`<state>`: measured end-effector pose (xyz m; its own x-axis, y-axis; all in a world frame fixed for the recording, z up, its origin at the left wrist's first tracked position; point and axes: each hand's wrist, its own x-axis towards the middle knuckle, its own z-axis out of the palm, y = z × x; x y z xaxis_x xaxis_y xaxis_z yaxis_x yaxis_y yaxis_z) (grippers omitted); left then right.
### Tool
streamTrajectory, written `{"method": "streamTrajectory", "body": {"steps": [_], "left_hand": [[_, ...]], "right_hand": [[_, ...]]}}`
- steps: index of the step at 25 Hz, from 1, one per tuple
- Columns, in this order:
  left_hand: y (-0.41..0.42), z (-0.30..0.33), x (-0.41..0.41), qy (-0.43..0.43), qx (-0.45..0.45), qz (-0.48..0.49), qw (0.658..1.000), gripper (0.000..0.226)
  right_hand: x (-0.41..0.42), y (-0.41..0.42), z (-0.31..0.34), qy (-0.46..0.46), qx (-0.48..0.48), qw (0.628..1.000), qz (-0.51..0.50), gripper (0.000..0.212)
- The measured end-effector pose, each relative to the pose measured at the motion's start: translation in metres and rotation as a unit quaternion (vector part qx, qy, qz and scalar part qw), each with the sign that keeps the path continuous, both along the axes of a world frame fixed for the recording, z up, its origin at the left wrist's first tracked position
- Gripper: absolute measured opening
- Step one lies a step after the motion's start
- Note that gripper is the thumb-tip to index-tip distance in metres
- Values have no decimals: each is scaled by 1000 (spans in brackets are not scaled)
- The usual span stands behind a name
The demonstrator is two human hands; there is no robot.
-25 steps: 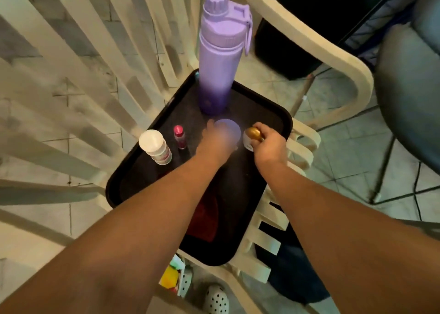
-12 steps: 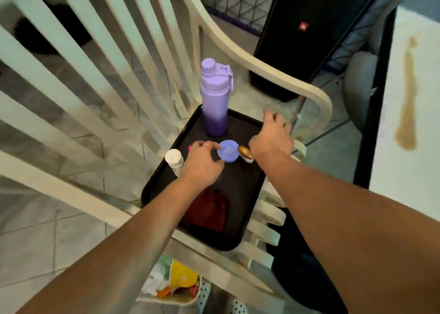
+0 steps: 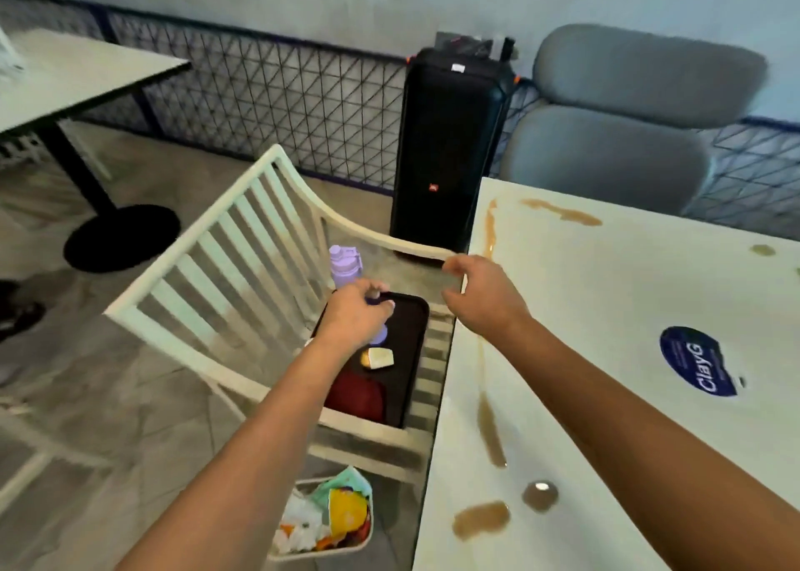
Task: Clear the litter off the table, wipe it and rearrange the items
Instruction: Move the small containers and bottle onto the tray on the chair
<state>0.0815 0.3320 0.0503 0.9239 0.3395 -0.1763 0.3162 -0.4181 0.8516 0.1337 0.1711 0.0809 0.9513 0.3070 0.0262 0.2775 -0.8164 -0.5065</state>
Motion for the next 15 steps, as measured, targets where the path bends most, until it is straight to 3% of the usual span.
{"method": "streamTrajectory", "body": {"steps": [8,15], "left_hand": [[-101,101,-24,-47,66,-181,980,30],[-254,109,8,-37,78,-312,946,29]], "right_hand": [[-61,-100,45,48,49,989,-132,33],[-45,-252,40,32,82,967,-240,32]]}}
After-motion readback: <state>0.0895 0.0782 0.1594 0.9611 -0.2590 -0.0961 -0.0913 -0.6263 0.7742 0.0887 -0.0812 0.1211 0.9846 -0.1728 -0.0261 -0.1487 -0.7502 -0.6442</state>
